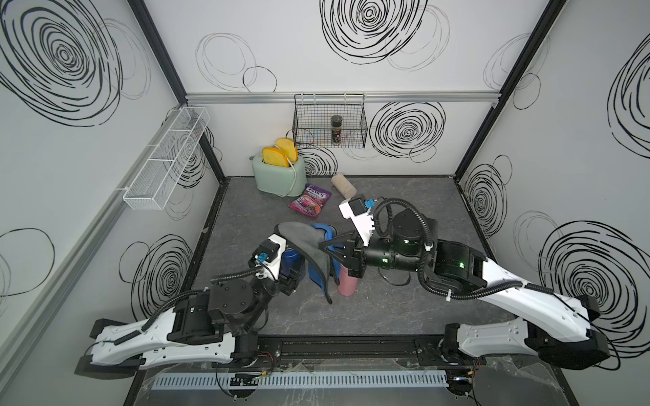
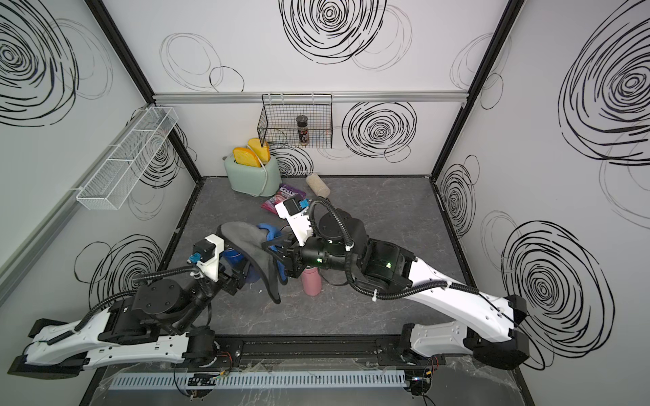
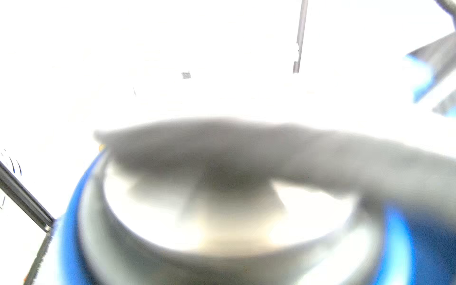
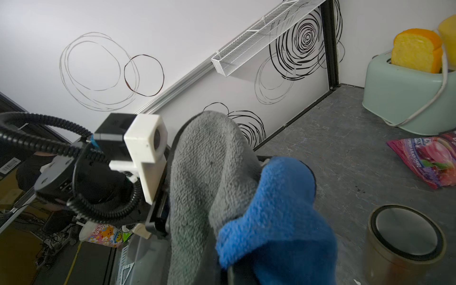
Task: Wipe the surface of the thermos
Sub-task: Wipe the dirt from the surface of the thermos.
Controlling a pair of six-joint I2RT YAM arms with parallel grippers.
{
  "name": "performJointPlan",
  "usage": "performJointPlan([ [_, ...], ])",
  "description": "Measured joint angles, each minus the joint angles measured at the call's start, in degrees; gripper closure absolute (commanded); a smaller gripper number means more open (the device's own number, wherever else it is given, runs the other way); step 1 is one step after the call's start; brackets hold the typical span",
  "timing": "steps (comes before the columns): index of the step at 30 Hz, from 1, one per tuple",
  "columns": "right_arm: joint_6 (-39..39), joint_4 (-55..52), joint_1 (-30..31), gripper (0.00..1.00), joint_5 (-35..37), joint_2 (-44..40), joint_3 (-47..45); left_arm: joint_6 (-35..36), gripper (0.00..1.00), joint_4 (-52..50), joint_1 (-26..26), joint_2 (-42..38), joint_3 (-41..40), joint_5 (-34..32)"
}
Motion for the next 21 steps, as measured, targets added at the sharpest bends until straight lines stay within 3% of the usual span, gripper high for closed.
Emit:
performJointPlan([
  [6, 2.01, 3.04, -3.78, 1.00, -0.96, -2.69, -5.35, -6.16, 1.00, 0.15, 3.26, -1.70, 3.48, 3.69],
  [12, 4.37, 9.49, -4.26, 1.00, -2.86, -2.64, -12.17, -11.13, 1.00, -0.72, 2.97, -1.66, 12.13, 8.68],
  [21, 7.54, 19.23, -2.62, 1.00, -7.26, 2.27, -15.61, -8.31, 1.00, -0.15, -7.17, 1.64, 20.74, 5.90],
])
